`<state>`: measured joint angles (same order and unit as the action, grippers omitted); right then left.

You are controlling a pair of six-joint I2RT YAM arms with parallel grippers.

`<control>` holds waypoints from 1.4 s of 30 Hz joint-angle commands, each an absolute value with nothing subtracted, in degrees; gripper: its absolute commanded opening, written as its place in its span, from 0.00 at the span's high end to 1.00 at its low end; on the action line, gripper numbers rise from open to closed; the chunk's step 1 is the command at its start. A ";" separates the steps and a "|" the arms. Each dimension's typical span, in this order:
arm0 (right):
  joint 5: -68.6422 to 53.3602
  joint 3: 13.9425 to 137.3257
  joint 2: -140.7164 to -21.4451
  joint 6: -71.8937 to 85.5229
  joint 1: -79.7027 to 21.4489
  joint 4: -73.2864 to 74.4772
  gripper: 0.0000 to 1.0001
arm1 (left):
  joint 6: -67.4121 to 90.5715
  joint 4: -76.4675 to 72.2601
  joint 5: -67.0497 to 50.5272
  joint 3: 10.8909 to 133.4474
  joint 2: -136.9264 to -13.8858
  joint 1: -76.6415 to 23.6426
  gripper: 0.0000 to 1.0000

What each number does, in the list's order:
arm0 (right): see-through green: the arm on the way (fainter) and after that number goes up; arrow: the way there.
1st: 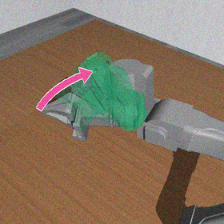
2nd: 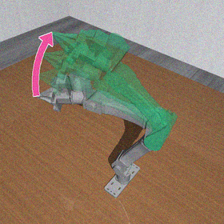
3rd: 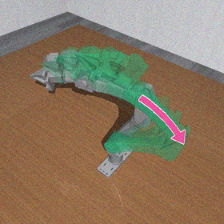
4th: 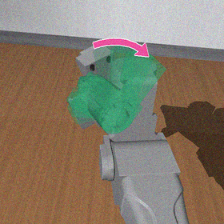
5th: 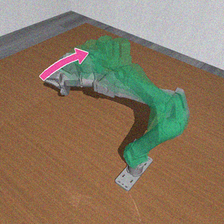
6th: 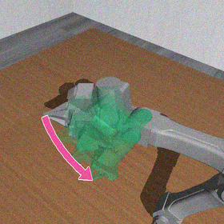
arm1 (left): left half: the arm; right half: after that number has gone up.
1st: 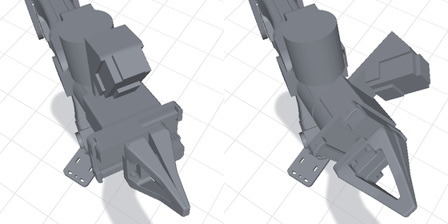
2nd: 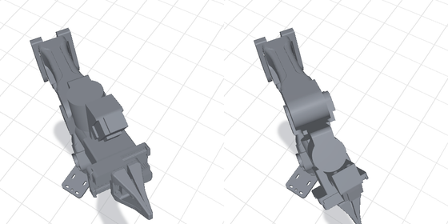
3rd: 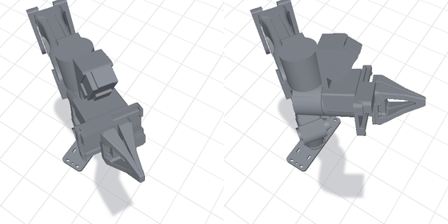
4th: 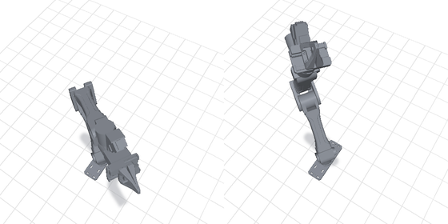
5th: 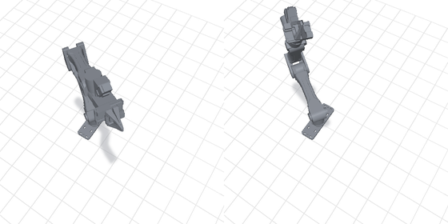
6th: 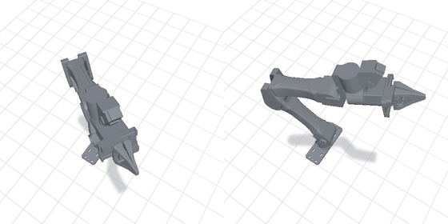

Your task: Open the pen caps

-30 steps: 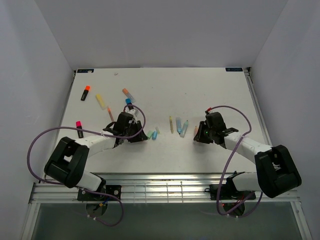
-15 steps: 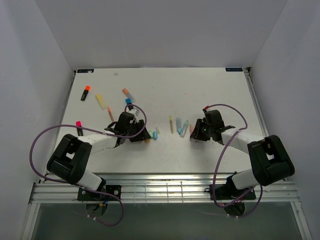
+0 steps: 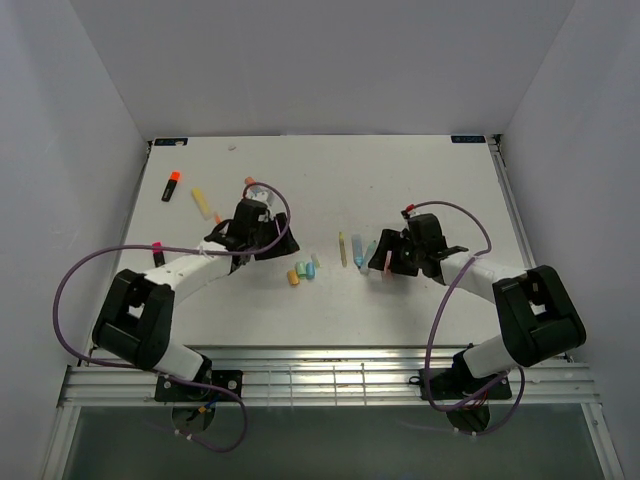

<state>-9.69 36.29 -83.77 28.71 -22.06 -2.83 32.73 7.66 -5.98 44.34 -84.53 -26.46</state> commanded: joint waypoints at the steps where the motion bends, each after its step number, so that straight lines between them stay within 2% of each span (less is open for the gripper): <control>1: -8.80 39.19 -83.41 27.07 -21.71 -0.89 0.23 | 30.24 13.16 -2.12 54.98 -85.15 -22.25 0.30; 8: -4.40 43.94 -79.20 24.00 -21.71 7.54 0.11 | 28.21 17.40 -1.93 69.85 -94.29 -14.07 0.29; 12: -3.87 44.91 -76.73 22.77 -21.71 9.75 0.11 | 29.00 17.84 -1.32 76.28 -101.31 -10.73 0.30; 18: -6.41 43.33 -74.01 21.80 -21.71 9.41 0.12 | 29.53 15.31 2.10 84.97 -110.47 -9.14 0.36; 29: -8.09 39.55 -73.91 21.36 -21.71 5.89 0.12 | 29.00 15.20 5.71 99.12 -126.81 -8.61 0.35; 42: -9.05 37.44 -76.20 21.45 -21.62 2.37 0.12 | 26.28 17.92 9.67 108.97 -134.56 -8.53 0.35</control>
<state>-8.16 37.67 -75.99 22.02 -21.87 5.34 28.23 16.75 7.75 105.19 -134.37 -8.80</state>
